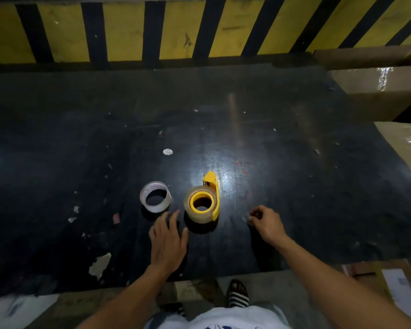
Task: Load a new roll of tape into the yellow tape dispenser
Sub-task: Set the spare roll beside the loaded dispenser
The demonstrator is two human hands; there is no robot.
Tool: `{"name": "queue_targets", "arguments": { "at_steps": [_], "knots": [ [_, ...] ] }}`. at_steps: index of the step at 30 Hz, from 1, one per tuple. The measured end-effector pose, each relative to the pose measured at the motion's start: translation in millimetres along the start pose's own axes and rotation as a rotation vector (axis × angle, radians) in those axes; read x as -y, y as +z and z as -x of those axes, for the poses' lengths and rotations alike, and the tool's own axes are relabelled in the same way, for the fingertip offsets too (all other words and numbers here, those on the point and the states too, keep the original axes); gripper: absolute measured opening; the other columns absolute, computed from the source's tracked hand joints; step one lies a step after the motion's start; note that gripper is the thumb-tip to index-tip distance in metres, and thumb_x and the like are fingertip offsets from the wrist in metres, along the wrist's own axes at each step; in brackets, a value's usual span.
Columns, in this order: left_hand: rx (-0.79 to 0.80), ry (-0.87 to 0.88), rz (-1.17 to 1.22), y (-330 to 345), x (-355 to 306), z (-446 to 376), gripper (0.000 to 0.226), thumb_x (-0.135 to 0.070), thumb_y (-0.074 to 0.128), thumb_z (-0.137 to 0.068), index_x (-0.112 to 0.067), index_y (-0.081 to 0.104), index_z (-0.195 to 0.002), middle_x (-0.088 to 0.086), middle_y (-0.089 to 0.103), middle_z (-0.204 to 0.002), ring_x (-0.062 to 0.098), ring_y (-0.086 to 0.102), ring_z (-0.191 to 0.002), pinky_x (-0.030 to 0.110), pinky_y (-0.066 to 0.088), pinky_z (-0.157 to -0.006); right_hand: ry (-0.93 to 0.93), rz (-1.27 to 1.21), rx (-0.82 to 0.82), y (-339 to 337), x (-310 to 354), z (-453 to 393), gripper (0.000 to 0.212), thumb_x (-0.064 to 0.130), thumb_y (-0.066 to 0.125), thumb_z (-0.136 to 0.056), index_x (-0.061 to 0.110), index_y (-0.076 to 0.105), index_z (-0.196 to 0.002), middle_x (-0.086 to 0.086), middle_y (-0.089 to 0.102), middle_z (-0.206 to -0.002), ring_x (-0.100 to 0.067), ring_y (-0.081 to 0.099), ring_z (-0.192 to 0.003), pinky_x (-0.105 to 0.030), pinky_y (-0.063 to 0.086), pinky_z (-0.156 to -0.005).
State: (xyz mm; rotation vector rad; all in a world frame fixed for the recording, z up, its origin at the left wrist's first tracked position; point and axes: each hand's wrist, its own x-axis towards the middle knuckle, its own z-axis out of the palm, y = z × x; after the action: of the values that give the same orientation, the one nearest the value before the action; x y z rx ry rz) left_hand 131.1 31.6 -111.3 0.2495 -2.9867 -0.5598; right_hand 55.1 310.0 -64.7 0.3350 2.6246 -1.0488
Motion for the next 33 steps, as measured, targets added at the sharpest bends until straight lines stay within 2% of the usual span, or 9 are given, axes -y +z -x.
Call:
{"name": "queue_targets", "arguments": {
  "at_steps": [3,6,8,11,15,18,20,26,33],
  "knots": [
    [0.131,-0.073,-0.096,7,12,9,0.074,-0.057,0.033,-0.098,-0.013,0.032,-0.157,0.019,0.032,-0.162,0.038,0.027,-0.152,0.056,0.025,-0.123,-0.060,0.072,-0.026,5,-6,4,0.013,0.024,0.066,-0.088,0.014,0.059,-0.092,-0.011,0.070,-0.090,-0.029,0.064,-0.083,-0.029,0.044,-0.068],
    [0.186,-0.070,-0.146,8,14,8,0.084,-0.064,0.010,-0.094,-0.016,0.020,-0.162,0.016,0.018,-0.170,0.035,0.012,-0.158,0.054,0.013,-0.127,-0.153,0.225,-0.041,8,-8,9,0.018,0.028,0.059,-0.092,0.022,0.043,-0.086,-0.004,0.058,-0.089,-0.027,0.054,-0.075,-0.035,0.043,-0.064],
    [0.215,-0.068,-0.149,7,14,6,0.085,-0.065,0.007,-0.093,-0.018,0.016,-0.163,0.015,0.013,-0.171,0.034,0.007,-0.159,0.053,0.009,-0.127,-0.183,0.266,-0.057,8,-10,11,0.017,0.028,0.057,-0.093,0.021,0.045,-0.085,-0.002,0.050,-0.088,-0.024,0.050,-0.073,-0.033,0.040,-0.062],
    [0.205,-0.072,-0.096,4,16,5,0.074,-0.059,0.030,-0.101,-0.017,0.024,-0.161,0.015,0.019,-0.169,0.035,0.012,-0.158,0.053,0.013,-0.126,-0.205,0.241,-0.094,11,-15,13,0.012,0.029,0.058,-0.094,0.017,0.056,-0.089,-0.002,0.046,-0.089,-0.024,0.052,-0.071,-0.029,0.038,-0.061],
    [0.065,-0.176,0.073,-8,16,1,0.052,-0.037,0.060,-0.097,-0.012,0.050,-0.141,0.019,0.041,-0.149,0.038,0.038,-0.139,0.053,0.038,-0.112,-0.235,0.206,-0.140,18,-21,17,0.009,0.026,0.058,-0.094,0.017,0.060,-0.095,-0.002,0.044,-0.091,-0.021,0.049,-0.069,-0.026,0.037,-0.061],
    [-0.107,-0.292,0.169,-23,14,-11,0.044,-0.029,0.070,-0.090,-0.008,0.050,-0.123,0.020,0.041,-0.139,0.039,0.043,-0.126,0.052,0.041,-0.103,-0.223,0.217,-0.140,23,-23,13,0.008,0.014,0.058,-0.093,0.013,0.062,-0.100,-0.010,0.050,-0.097,-0.030,0.053,-0.085,-0.031,0.041,-0.072],
    [-0.173,-0.332,0.198,-32,13,-25,0.049,-0.028,0.073,-0.087,-0.007,0.048,-0.123,0.021,0.040,-0.139,0.041,0.041,-0.126,0.053,0.039,-0.103,-0.197,0.206,-0.116,23,-24,10,0.012,0.008,0.057,-0.091,0.012,0.063,-0.102,-0.014,0.053,-0.102,-0.033,0.052,-0.093,-0.038,0.045,-0.080],
    [-0.005,-0.365,0.361,-40,26,-57,0.105,-0.033,0.081,-0.081,-0.020,0.013,-0.160,0.017,0.015,-0.166,0.041,0.021,-0.151,0.062,0.031,-0.117,-0.173,0.190,-0.080,20,-23,8,0.016,0.007,0.056,-0.092,0.010,0.063,-0.107,-0.016,0.053,-0.109,-0.033,0.052,-0.101,-0.038,0.045,-0.090],
    [0.142,-0.339,0.332,-48,34,-61,0.101,-0.039,0.075,-0.086,-0.016,0.012,-0.161,0.018,0.024,-0.155,0.039,0.042,-0.139,0.050,0.042,-0.115,-0.141,0.173,-0.057,19,-21,7,0.018,0.006,0.057,-0.090,0.008,0.064,-0.107,-0.018,0.054,-0.113,-0.035,0.053,-0.104,-0.039,0.045,-0.093]
  ]
}}
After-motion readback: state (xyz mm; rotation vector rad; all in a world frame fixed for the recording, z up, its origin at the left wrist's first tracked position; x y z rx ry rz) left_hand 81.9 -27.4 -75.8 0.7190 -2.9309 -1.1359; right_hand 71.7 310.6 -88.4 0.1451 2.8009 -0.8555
